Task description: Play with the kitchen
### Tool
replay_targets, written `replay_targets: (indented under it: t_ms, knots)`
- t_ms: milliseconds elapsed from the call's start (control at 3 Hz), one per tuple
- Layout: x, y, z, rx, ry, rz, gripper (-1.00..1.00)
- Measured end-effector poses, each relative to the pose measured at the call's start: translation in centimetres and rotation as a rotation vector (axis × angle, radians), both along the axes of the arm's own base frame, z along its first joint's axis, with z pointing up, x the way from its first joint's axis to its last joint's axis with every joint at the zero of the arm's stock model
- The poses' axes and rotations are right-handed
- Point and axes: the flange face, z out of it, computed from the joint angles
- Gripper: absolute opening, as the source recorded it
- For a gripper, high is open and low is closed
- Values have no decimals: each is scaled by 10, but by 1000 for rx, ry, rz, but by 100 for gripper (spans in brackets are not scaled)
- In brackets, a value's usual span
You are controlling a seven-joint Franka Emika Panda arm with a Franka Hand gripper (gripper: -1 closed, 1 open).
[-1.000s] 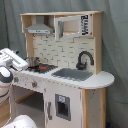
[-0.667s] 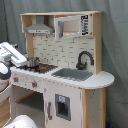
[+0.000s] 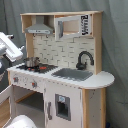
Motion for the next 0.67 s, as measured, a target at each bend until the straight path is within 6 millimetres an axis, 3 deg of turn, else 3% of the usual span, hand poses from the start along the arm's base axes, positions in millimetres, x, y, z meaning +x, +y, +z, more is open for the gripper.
replay_targets:
  t_ms: [667]
  knots:
    - [-14,-21,27,111,-56,-40,100]
